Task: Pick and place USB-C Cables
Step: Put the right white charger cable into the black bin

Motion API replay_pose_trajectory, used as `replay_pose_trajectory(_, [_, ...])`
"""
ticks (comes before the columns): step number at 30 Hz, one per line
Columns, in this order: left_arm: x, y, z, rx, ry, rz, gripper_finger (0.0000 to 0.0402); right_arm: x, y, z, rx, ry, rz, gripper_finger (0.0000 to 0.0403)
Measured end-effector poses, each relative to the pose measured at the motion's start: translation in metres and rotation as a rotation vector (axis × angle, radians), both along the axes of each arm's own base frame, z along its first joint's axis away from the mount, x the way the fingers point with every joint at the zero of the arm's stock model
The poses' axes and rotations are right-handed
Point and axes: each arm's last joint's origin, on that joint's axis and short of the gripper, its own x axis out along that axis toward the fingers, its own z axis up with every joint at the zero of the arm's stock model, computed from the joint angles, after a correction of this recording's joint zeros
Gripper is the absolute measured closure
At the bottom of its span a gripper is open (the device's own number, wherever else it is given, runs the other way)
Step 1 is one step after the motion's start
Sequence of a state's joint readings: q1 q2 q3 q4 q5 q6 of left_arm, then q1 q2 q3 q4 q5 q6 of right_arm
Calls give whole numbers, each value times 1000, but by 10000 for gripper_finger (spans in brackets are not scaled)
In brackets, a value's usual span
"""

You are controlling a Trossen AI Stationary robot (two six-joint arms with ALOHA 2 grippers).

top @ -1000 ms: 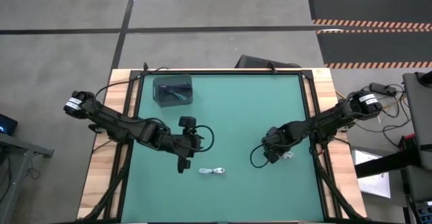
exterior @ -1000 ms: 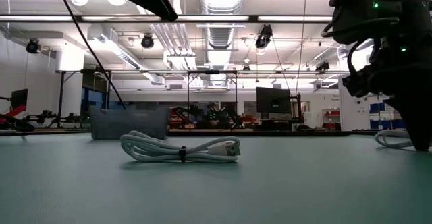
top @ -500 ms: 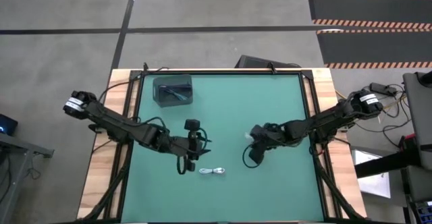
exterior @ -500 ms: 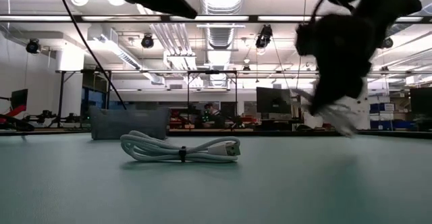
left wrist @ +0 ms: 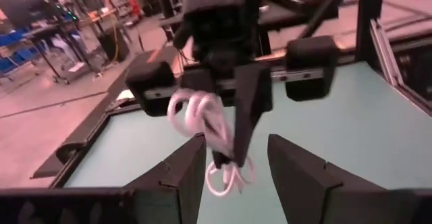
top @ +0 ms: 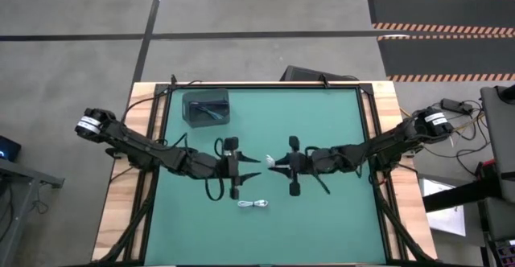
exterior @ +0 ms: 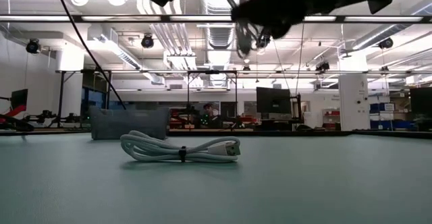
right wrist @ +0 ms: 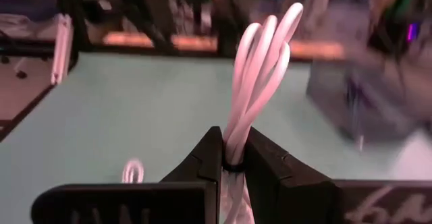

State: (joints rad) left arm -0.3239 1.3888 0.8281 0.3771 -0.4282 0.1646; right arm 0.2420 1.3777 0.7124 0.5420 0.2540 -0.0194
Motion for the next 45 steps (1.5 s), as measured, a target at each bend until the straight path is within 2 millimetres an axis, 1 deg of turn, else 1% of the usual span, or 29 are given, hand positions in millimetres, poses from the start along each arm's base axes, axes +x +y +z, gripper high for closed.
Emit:
replay_pose_trajectory(5, [-1, 6, 0, -35, -108, 16, 258, 6, 2, 4, -116, -103, 50, 374])
replay_pose_trajectory(10, [-2, 10, -3, -49, -152, 23, 258, 9, 4, 4, -185, -149, 85, 374])
replay_pose_trajectory(16, [-6, 12, -6, -76, -231, -119, 258, 10, 2, 7, -207, -186, 97, 374])
replay_pose_trajectory(21, [-6, 14, -4, -88, -265, -130, 258, 11, 1, 8, -228, -204, 141, 374])
replay_pose_trajectory(25, [-3, 15, -5, -92, -279, -122, 258, 11, 1, 8, -263, -208, 155, 374])
replay_pose_trajectory(30, [5, 14, -14, -94, -293, -125, 258, 13, 2, 14, -286, -229, 154, 374])
replay_pose_trajectory(37, [12, 12, -19, -108, -369, -152, 259, 15, 0, 17, -299, -231, 149, 374])
replay_pose_trajectory(41, [14, 13, -21, -107, -370, -150, 278, 15, 0, 16, -299, -231, 150, 374])
replay_pose_trajectory(45, [14, 14, -21, -107, -371, -146, 320, 15, 0, 16, -299, -226, 150, 374])
